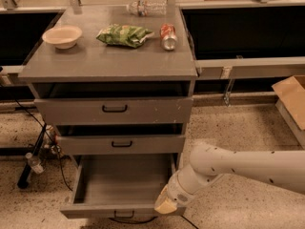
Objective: Close bottom drawer
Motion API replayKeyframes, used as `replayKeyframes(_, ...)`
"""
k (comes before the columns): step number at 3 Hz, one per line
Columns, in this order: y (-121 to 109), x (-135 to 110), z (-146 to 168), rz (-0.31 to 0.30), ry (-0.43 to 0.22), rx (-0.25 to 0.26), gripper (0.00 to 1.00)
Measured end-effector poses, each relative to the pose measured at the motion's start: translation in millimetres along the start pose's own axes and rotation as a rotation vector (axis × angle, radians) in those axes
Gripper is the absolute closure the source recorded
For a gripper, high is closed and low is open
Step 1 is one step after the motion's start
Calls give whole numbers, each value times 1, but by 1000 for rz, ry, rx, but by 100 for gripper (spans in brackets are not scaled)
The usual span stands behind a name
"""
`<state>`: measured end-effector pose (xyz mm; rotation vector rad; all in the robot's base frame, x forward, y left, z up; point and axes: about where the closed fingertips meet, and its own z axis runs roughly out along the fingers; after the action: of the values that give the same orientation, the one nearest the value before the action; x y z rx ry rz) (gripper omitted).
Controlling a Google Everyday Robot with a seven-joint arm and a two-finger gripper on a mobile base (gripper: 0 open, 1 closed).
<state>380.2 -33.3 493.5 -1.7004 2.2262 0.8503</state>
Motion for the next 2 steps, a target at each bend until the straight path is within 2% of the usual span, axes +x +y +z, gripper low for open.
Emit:
replayKeyframes(1,-16,26,44,26,-28,-23,100)
replayKeyframes(2,-46,56,99,90,-7,-78,100)
